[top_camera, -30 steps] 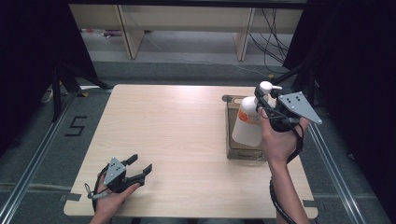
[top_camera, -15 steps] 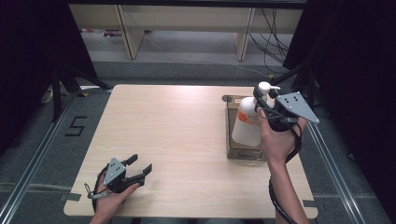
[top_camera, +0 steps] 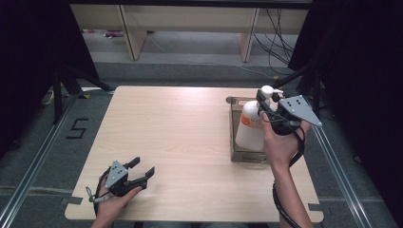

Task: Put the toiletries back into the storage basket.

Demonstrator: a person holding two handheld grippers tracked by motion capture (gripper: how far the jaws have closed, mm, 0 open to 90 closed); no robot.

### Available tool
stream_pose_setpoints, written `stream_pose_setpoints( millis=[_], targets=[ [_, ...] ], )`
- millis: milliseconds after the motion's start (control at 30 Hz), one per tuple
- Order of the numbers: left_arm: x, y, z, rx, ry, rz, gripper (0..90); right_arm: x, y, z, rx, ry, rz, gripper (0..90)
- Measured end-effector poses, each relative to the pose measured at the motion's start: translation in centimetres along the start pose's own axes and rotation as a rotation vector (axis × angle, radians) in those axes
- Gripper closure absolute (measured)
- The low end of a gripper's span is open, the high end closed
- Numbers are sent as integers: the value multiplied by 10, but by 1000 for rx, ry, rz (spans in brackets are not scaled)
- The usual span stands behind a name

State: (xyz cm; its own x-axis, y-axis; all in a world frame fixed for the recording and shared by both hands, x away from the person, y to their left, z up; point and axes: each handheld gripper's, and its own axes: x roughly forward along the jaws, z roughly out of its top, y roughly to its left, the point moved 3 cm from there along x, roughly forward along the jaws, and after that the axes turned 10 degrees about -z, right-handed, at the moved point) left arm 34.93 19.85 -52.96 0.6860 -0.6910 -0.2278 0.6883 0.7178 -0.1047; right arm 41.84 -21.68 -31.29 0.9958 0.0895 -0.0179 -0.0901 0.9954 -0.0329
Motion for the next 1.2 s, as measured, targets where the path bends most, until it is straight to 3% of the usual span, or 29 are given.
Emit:
stream_pose_setpoints(
  millis=[1200],
  targets=[
    [-1, -1, 0, -6, 0, 1, 281, -6, 2, -20, -8, 18, 20, 602]
  ],
)
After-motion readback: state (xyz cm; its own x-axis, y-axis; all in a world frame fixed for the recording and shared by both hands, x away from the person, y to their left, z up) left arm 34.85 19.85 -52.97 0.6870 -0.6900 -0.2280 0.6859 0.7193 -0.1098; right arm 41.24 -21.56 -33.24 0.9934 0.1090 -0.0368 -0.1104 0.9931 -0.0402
